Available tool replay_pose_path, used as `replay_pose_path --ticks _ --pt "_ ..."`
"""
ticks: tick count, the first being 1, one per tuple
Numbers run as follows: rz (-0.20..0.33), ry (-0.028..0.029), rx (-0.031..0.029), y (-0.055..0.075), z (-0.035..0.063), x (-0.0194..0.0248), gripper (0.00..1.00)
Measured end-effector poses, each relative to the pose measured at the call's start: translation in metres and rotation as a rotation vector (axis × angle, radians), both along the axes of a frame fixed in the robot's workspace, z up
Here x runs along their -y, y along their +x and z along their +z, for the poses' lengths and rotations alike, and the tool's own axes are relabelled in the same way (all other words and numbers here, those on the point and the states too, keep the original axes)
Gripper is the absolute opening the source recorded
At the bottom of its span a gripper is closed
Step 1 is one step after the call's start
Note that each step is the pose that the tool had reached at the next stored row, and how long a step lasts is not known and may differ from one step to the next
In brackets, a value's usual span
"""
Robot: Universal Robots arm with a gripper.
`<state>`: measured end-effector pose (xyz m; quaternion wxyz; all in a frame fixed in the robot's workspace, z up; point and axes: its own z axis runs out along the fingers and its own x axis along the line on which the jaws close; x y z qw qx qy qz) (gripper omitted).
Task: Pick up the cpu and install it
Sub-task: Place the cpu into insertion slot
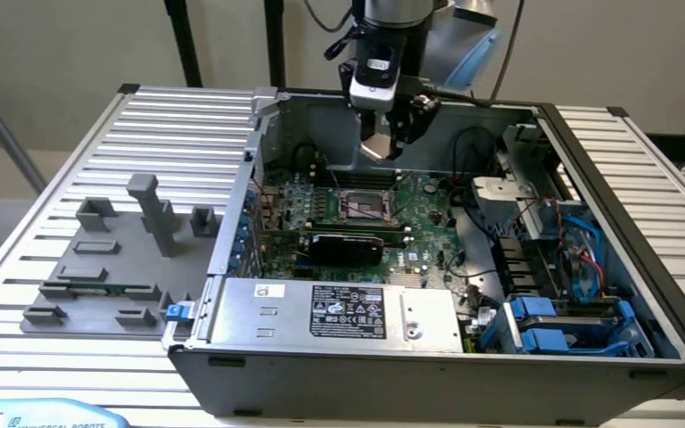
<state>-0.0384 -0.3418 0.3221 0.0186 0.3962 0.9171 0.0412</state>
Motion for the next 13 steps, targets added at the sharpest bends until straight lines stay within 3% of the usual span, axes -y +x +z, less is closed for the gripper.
replay_pose_path --ticks 13 --pt "-0.237 0.0002 0.0000 0.000 -0.0121 0.0000 0.55"
